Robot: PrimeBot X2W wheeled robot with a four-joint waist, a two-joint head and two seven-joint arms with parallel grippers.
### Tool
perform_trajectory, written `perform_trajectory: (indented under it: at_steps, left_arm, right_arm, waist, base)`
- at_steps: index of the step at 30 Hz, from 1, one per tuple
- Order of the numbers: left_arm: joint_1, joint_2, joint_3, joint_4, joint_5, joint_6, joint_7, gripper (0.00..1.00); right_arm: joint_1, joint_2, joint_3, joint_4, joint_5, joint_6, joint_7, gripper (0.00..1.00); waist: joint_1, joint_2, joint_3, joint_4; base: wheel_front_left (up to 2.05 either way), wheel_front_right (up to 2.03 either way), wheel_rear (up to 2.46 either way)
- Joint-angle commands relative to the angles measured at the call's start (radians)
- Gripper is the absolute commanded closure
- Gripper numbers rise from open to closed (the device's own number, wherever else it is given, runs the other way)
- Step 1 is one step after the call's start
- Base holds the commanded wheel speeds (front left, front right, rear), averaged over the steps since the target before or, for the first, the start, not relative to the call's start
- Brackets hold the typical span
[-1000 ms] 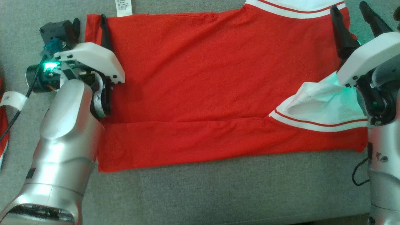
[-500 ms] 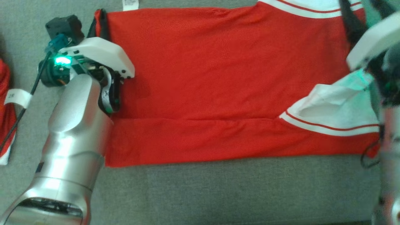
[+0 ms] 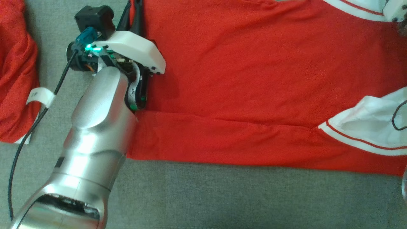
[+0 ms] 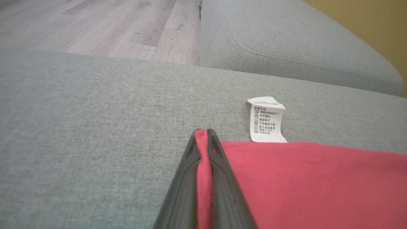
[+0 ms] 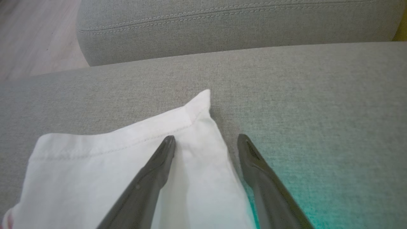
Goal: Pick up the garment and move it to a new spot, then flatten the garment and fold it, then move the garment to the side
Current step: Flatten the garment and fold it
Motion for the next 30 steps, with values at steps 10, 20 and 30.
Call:
perform_trajectory:
  at_steps: [10, 20, 30]
  left_arm:
    - [0.048, 0.017, -0.015, 0.013, -0.031, -0.008, -0.040, 1.00]
    - [0.080, 0.033, 0.031, 0.005, -0.071, -0.050, -0.168, 1.00]
    - [0.237, 0.087, 0.114, -0.132, -0.114, -0.184, -0.228, 1.00]
  right_arm:
    - [-0.077, -0.035, 0.092, 0.105, 0.019, -0.001, -0.047, 1.00]
    - [-0.073, -0.044, 0.147, 0.107, 0.131, -0.001, -0.202, 1.00]
    - [0.163, -0.104, 0.174, -0.117, 0.326, -0.001, -0.255, 1.00]
  waist:
    - [-0.0001, 0.0000, -0.005, 0.008]
    - [-0.0001, 0.0000, -0.053, -0.018]
    - [-0.0001, 0.0000, -0.158, -0.067]
  base:
    - [0.00, 0.00, 0.00]
    - [0.00, 0.00, 0.00]
    - [0.00, 0.00, 0.00]
